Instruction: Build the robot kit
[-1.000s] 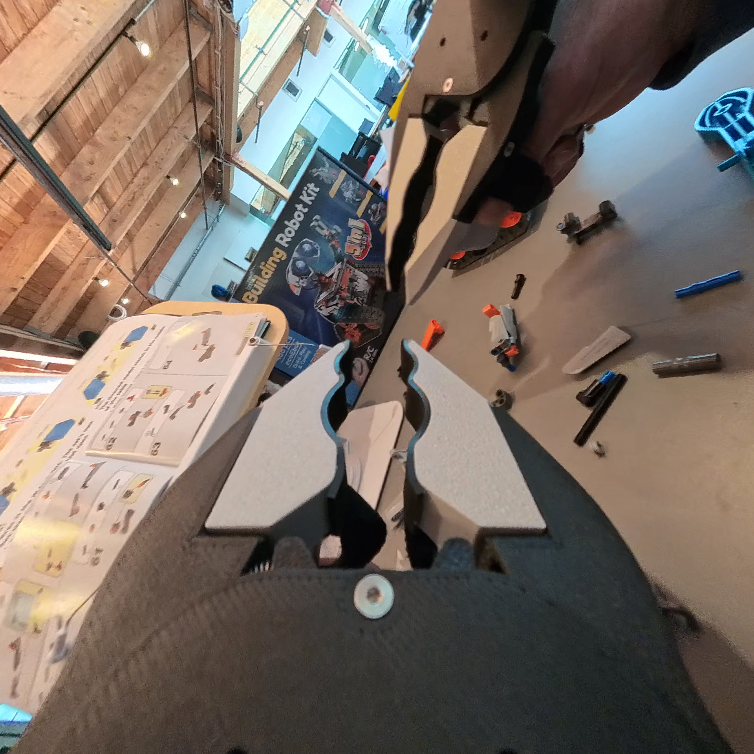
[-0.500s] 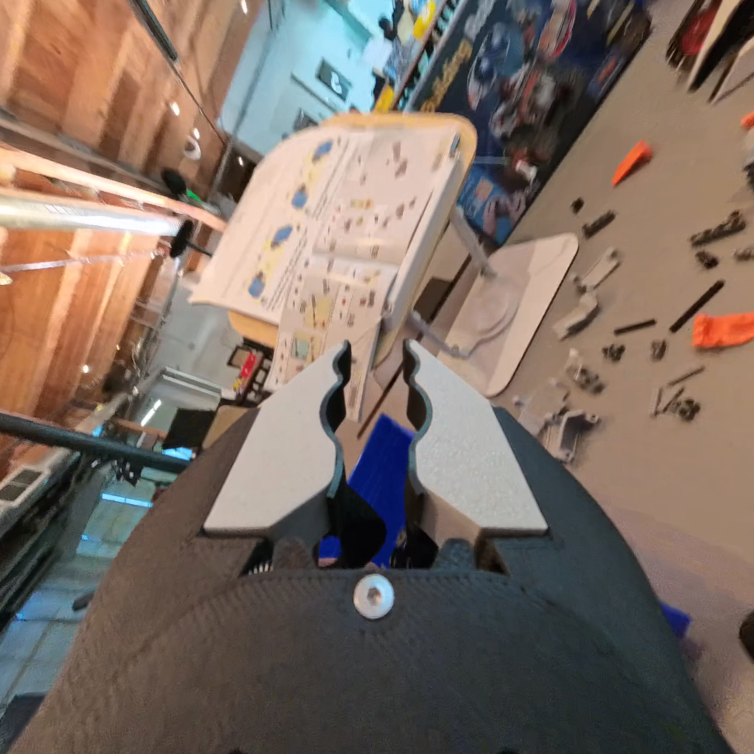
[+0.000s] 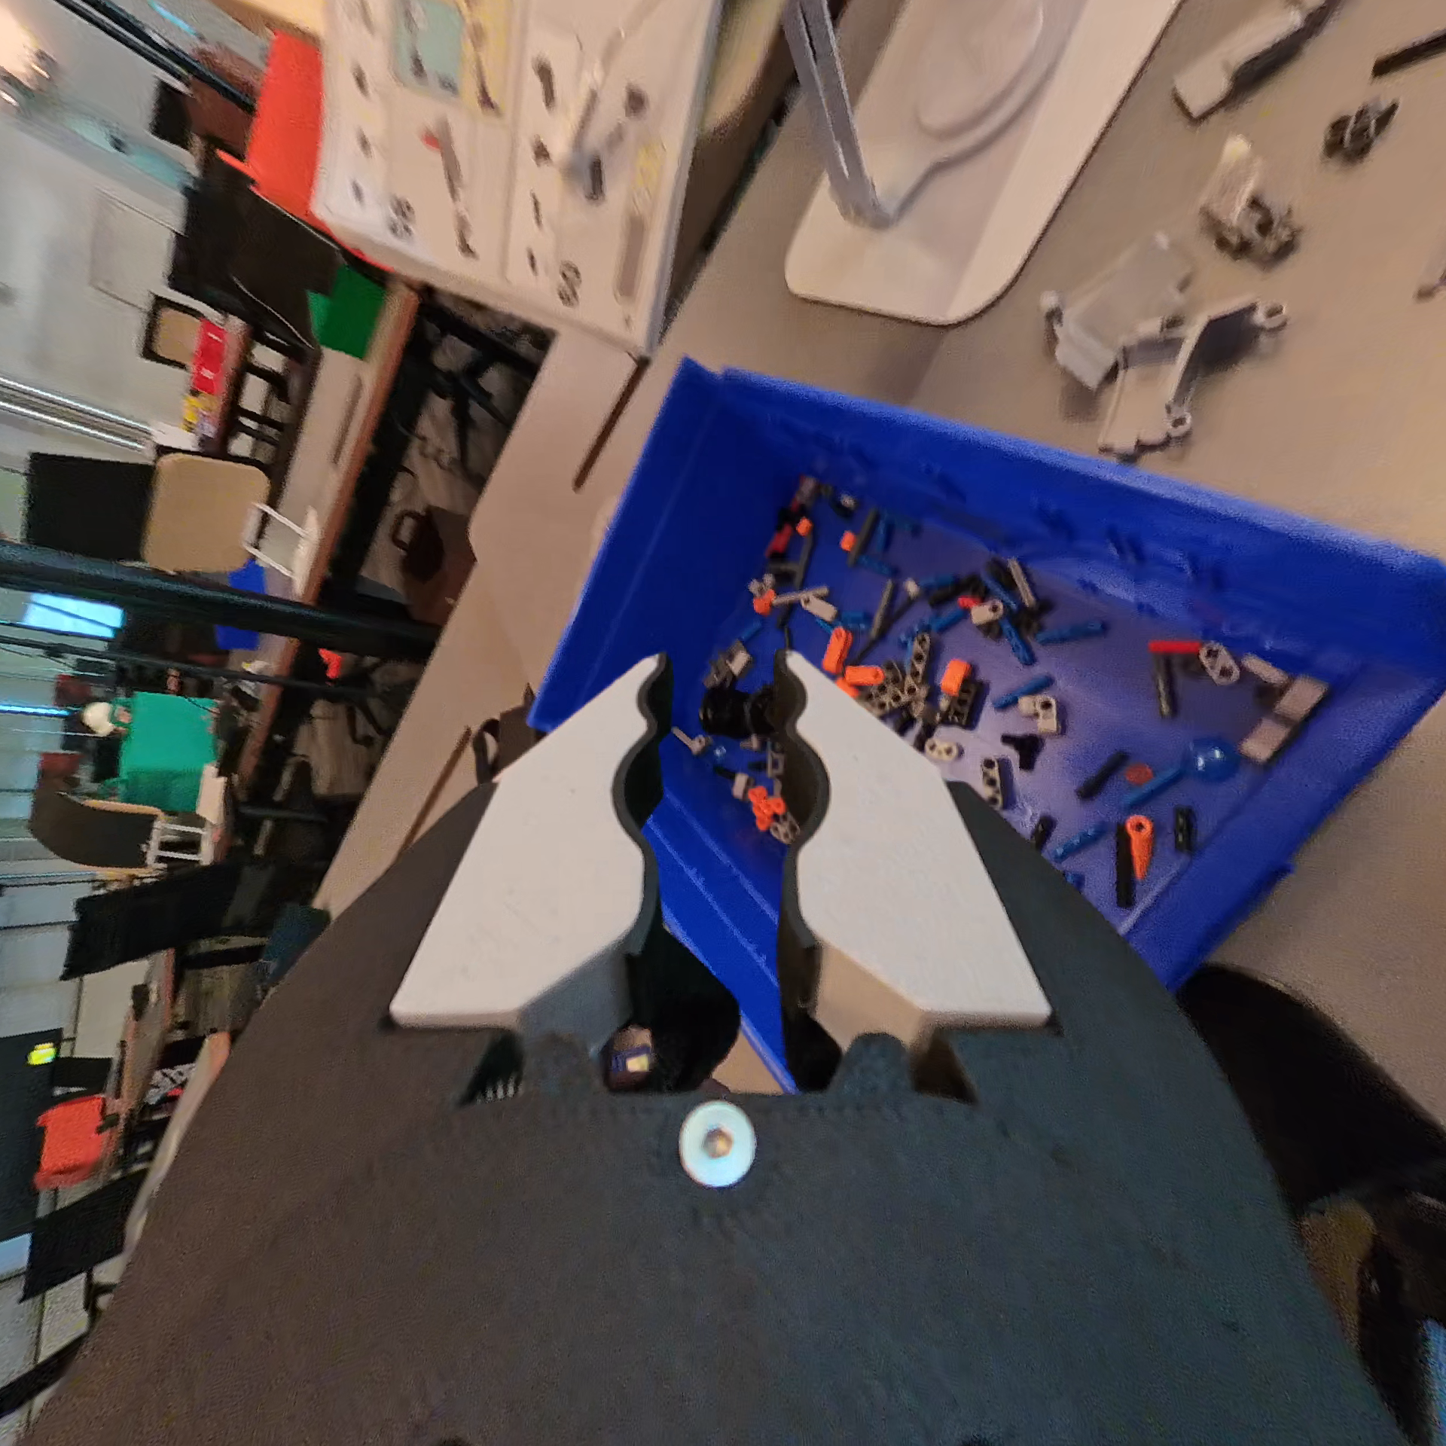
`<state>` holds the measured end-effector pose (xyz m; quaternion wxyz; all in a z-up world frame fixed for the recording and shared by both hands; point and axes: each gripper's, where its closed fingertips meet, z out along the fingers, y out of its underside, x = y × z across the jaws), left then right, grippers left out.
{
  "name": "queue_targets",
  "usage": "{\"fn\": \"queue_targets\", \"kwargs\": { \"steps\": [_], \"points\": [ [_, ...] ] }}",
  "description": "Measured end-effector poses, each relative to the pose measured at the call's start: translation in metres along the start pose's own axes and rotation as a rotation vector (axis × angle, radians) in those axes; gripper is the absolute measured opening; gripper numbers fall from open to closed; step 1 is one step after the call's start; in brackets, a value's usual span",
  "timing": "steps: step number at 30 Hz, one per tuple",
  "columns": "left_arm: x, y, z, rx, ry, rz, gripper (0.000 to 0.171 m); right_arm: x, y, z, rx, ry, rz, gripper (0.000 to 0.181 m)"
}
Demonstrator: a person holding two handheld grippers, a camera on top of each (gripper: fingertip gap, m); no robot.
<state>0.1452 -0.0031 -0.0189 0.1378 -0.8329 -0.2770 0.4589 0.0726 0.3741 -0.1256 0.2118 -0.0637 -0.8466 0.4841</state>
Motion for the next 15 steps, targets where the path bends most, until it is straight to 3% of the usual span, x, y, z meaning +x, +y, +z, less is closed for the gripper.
{"fn": "queue_targets", "kwargs": {
  "steps": [5, 15],
  "points": [
    [0.014, 0.029, 0.011, -0.097, 0.114, -0.018, 0.022, -0.001, 0.003, 0.003, 0.002, -0.015, 0.006, 0.012],
    [0.057, 0.04, 0.047, -0.155, 0.327, 0.001, 0.022, 0.003, 0.011, 0.007, -0.023, -0.009, 0.003, 0.012]
  ]
}}
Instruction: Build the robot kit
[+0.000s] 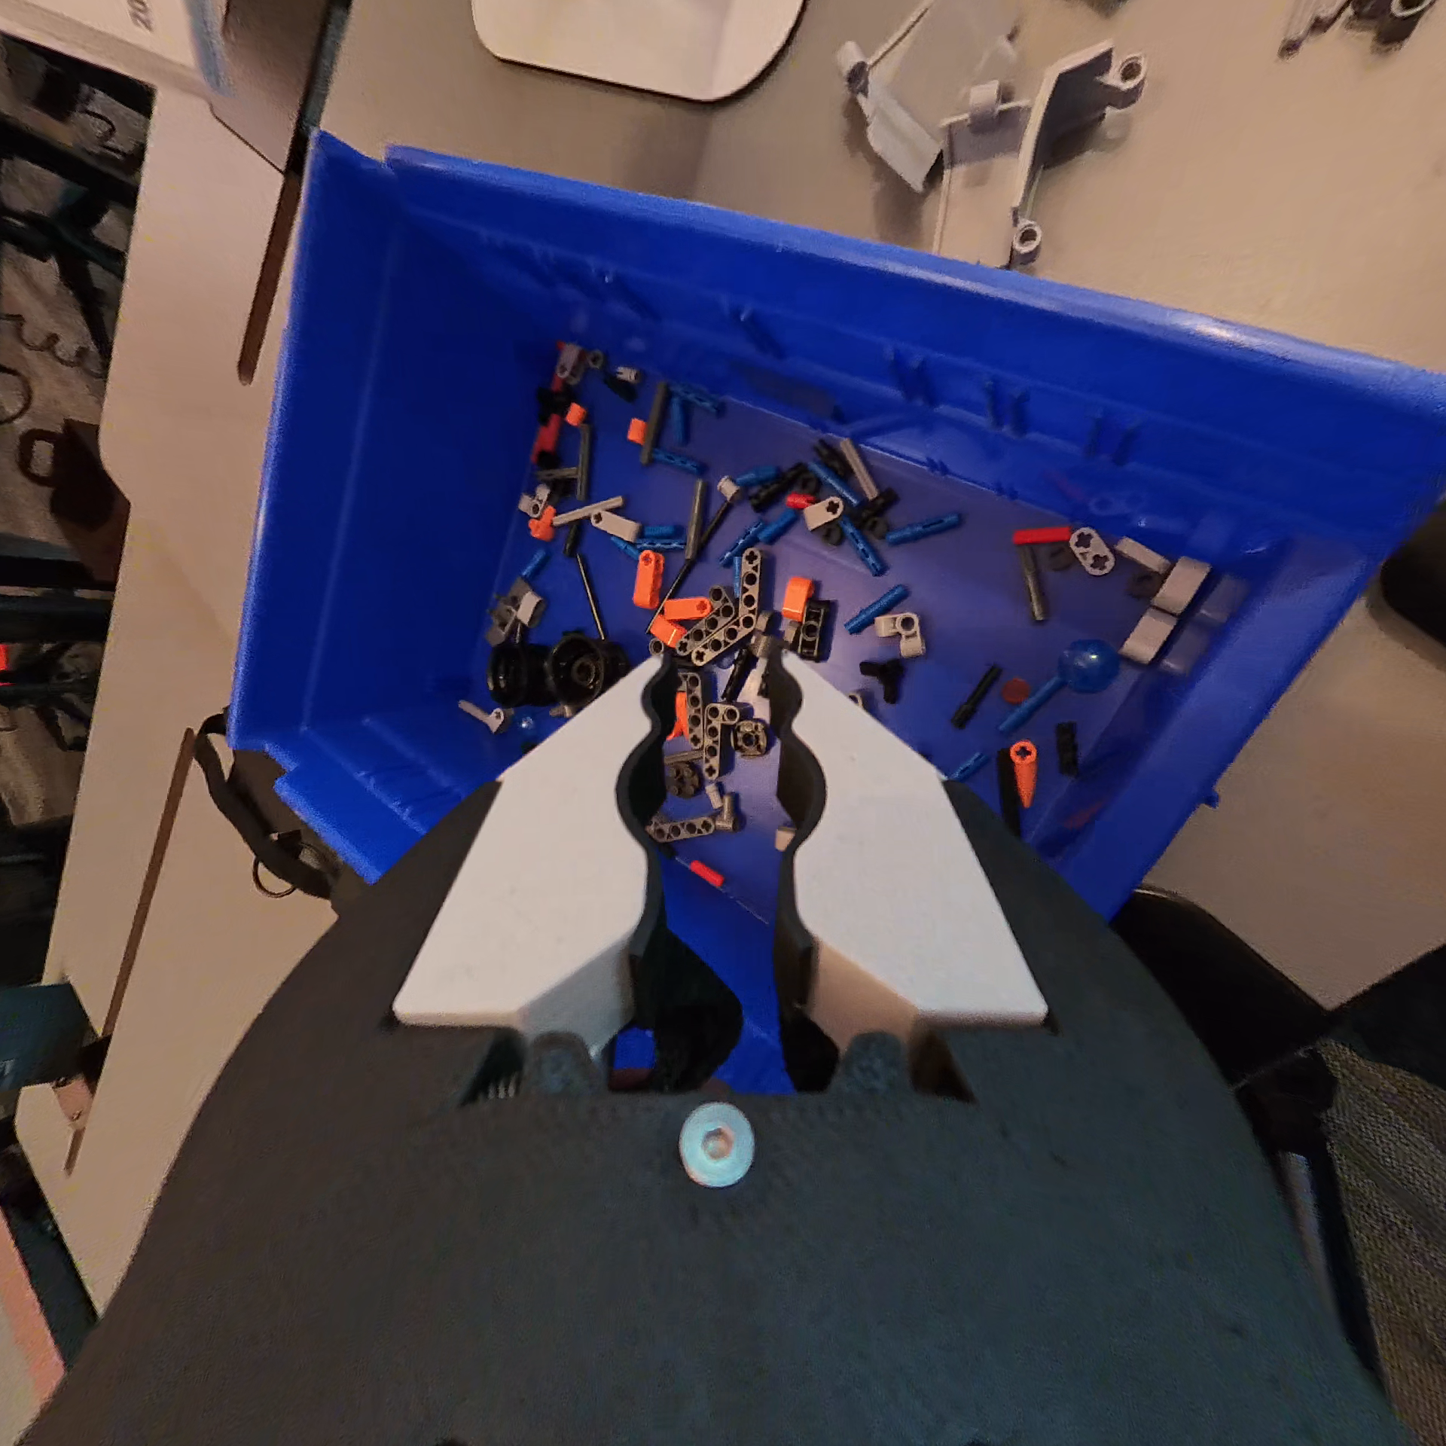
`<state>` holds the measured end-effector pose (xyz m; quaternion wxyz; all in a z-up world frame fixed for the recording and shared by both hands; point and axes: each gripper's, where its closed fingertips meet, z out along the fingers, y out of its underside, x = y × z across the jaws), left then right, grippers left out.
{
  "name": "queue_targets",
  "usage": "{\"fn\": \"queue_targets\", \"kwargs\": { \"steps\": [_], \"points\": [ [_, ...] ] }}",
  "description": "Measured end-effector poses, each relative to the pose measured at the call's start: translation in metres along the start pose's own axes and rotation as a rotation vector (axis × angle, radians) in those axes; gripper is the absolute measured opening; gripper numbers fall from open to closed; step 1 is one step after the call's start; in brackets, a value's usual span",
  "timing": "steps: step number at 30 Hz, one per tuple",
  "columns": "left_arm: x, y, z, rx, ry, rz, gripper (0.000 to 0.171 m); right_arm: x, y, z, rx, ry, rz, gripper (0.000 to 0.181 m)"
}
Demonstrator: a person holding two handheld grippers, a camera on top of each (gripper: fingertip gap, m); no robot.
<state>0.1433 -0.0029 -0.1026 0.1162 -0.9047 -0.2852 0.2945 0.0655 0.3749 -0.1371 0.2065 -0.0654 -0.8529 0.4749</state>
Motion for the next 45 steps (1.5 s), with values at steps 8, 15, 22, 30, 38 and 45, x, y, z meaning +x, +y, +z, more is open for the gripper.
{"fn": "queue_targets", "kwargs": {
  "steps": [8, 15, 22, 30, 38, 45],
  "points": [
    [0.006, -0.022, 0.009, 0.099, -0.004, 0.017, 0.024, -0.003, -0.001, 0.0, 0.001, -0.007, -0.022, 0.011],
    [0.003, -0.015, 0.019, 0.075, 0.017, 0.039, 0.024, -0.004, -0.001, -0.001, 0.001, -0.009, -0.037, 0.011],
    [-0.005, -0.007, 0.026, 0.027, 0.035, 0.044, 0.023, 0.001, 0.0, -0.001, -0.003, 0.012, -0.027, 0.011],
    [-0.023, 0.009, 0.03, -0.026, 0.037, 0.011, 0.022, 0.001, 0.005, 0.001, -0.018, 0.009, -0.021, 0.011],
    [-0.026, 0.017, 0.026, -0.066, 0.063, 0.002, 0.023, 0.003, 0.003, 0.0, -0.009, 0.019, -0.024, 0.011],
    [-0.01, 0.027, 0.025, -0.122, 0.168, -0.024, 0.023, 0.005, 0.002, -0.001, -0.007, 0.027, -0.027, 0.011]
  ]
}}
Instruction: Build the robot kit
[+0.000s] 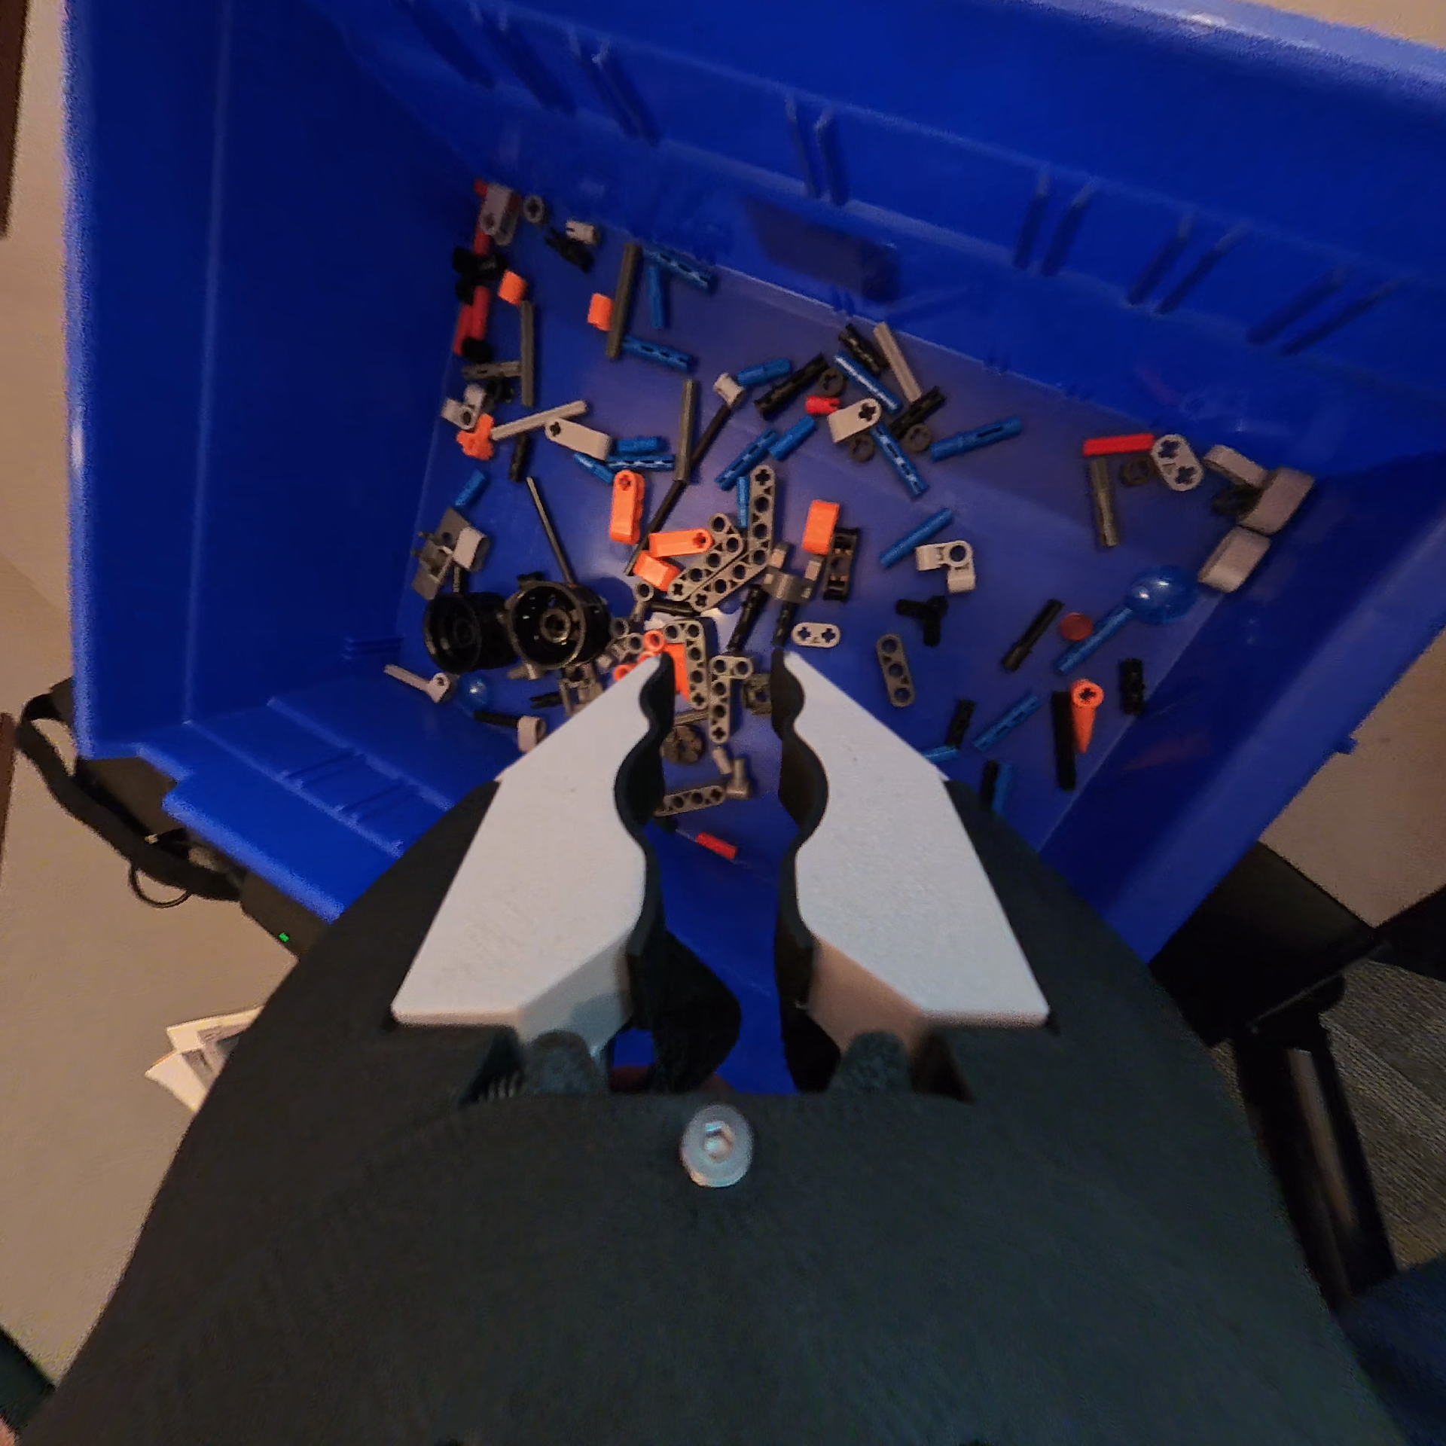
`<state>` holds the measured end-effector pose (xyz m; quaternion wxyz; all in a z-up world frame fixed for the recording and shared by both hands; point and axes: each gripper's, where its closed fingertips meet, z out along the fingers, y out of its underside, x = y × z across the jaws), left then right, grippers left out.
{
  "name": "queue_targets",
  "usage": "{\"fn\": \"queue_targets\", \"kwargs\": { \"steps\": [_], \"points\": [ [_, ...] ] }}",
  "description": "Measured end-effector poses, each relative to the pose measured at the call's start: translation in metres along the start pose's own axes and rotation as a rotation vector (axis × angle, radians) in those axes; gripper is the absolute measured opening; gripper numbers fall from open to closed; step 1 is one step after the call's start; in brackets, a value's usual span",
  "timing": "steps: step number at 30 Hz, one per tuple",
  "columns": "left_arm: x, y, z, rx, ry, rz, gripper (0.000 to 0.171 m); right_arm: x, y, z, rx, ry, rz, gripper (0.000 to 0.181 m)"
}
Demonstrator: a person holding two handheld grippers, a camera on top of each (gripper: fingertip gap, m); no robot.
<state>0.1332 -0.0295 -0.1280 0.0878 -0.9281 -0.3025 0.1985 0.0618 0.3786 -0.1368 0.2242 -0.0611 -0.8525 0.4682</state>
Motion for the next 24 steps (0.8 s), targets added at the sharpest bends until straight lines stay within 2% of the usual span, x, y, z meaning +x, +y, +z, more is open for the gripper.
{"fn": "queue_targets", "kwargs": {
  "steps": [8, 20, 24],
  "points": [
    [0.028, 0.001, 0.02, -0.036, 0.115, 0.013, 0.021, 0.0, 0.002, 0.002, -0.009, 0.001, -0.002, 0.011],
    [0.021, 0.001, 0.046, -0.111, 0.096, 0.03, 0.02, -0.001, 0.003, 0.003, -0.014, 0.001, -0.011, 0.011],
    [0.026, -0.003, 0.049, -0.103, 0.138, 0.039, 0.012, 0.0, 0.003, 0.003, -0.016, 0.0, -0.008, 0.011]
  ]
}}
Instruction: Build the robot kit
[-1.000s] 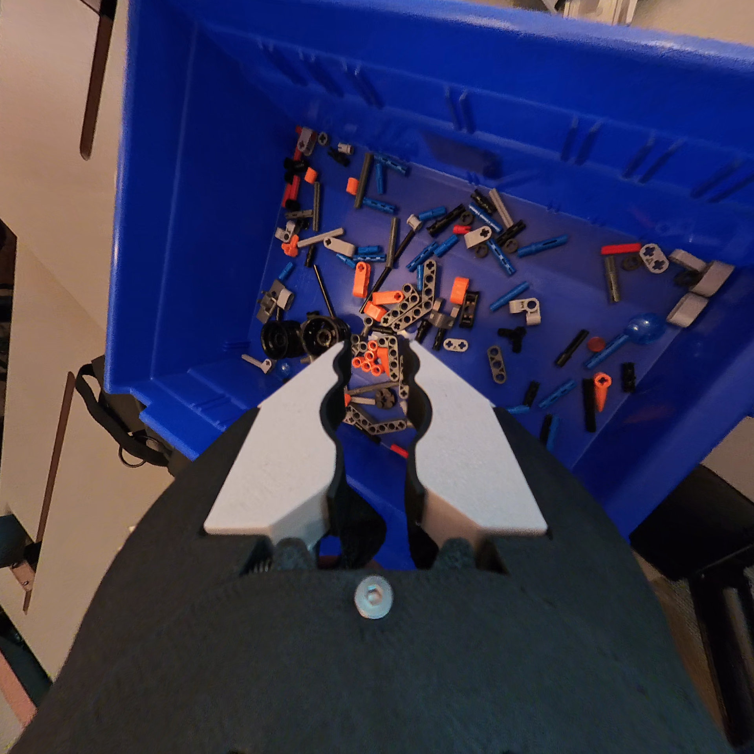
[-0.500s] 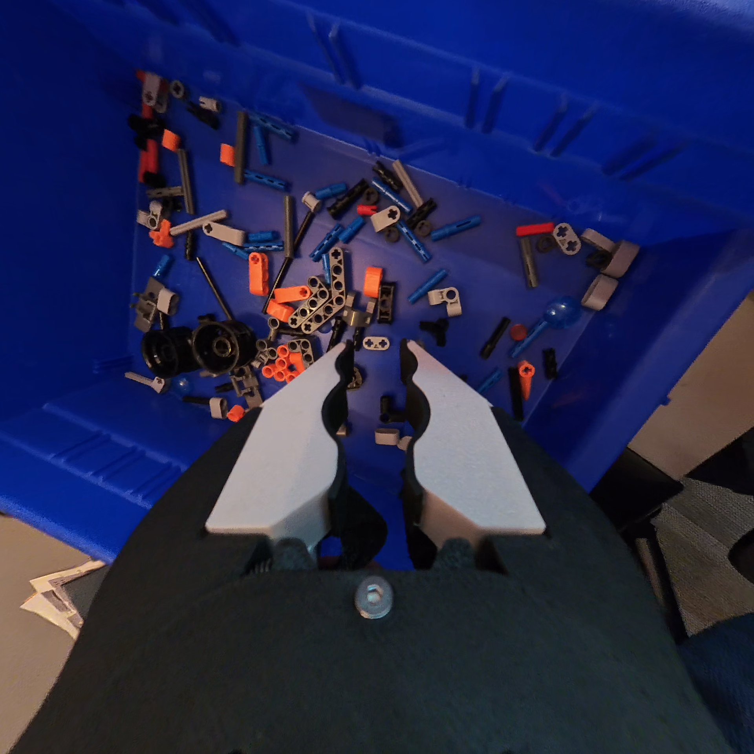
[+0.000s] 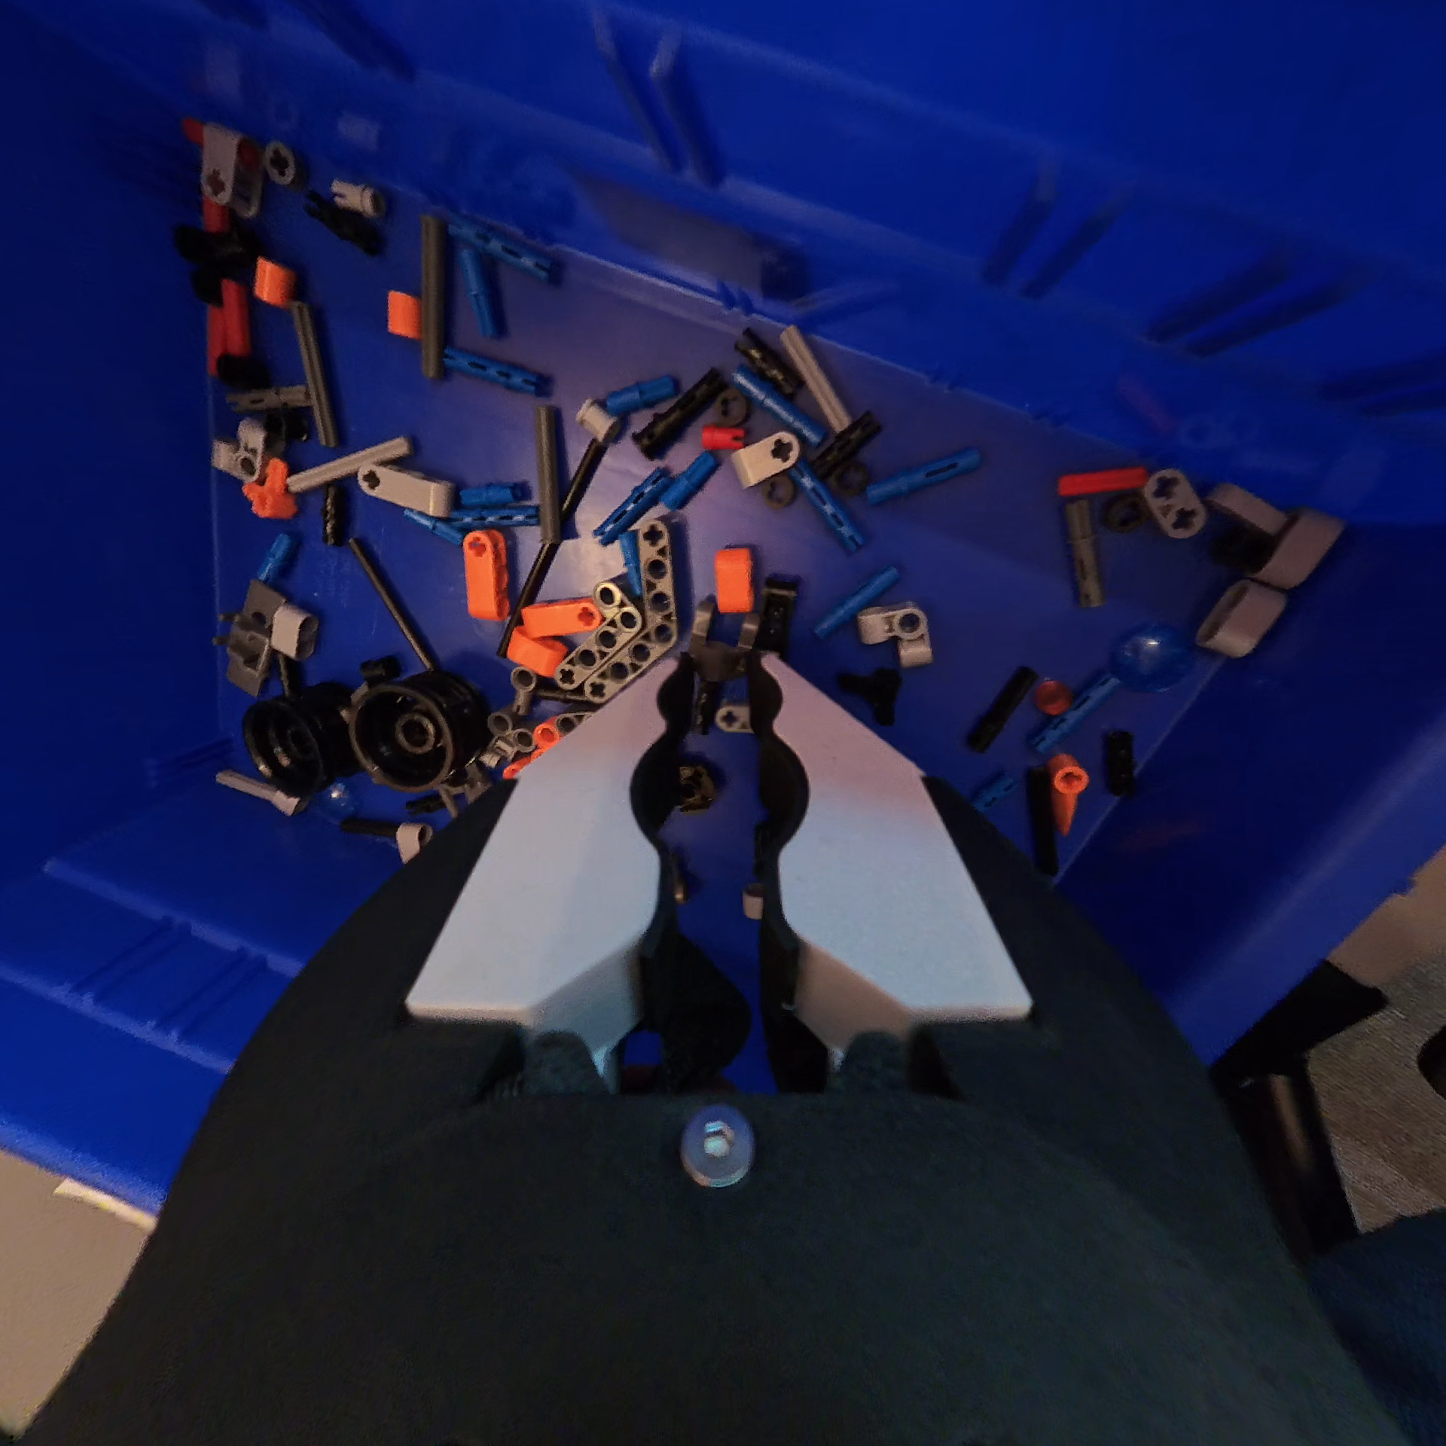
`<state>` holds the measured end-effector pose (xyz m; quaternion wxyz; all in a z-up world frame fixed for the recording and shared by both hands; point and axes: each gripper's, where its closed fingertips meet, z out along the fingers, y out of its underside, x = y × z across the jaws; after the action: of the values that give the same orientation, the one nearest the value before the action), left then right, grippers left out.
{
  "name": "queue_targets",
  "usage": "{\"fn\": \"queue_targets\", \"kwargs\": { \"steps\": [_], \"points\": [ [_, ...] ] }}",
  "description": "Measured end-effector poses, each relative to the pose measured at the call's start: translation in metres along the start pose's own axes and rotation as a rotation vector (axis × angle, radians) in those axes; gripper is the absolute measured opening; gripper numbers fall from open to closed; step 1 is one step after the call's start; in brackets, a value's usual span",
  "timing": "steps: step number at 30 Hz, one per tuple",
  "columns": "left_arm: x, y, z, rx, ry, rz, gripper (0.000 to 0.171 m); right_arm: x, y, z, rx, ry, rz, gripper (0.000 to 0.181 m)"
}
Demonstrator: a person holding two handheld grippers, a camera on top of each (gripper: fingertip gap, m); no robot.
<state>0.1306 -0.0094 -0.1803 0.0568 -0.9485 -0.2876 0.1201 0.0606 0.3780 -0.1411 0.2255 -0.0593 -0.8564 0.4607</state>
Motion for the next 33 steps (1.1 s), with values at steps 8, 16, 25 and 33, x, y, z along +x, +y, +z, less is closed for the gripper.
{"fn": "queue_targets", "kwargs": {
  "steps": [8, 16, 25, 33],
  "points": [
    [-0.008, 0.01, -0.039, 0.113, -0.07, -0.101, 0.021, 0.004, 0.001, -0.001, 0.002, 0.01, 0.013, 0.01],
    [0.005, 0.054, -0.036, -0.038, -0.081, -0.172, 0.022, 0.007, 0.002, 0.0, 0.0, 0.019, 0.029, 0.01],
    [-0.016, 0.021, -0.049, 0.163, -0.263, -0.173, 0.024, 0.018, 0.003, -0.006, 0.019, 0.058, -0.001, 0.009],
    [-0.041, -0.011, -0.037, 0.14, -0.273, -0.106, 0.025, 0.016, -0.001, 0.004, 0.017, 0.06, -0.051, 0.009]
  ]
}}
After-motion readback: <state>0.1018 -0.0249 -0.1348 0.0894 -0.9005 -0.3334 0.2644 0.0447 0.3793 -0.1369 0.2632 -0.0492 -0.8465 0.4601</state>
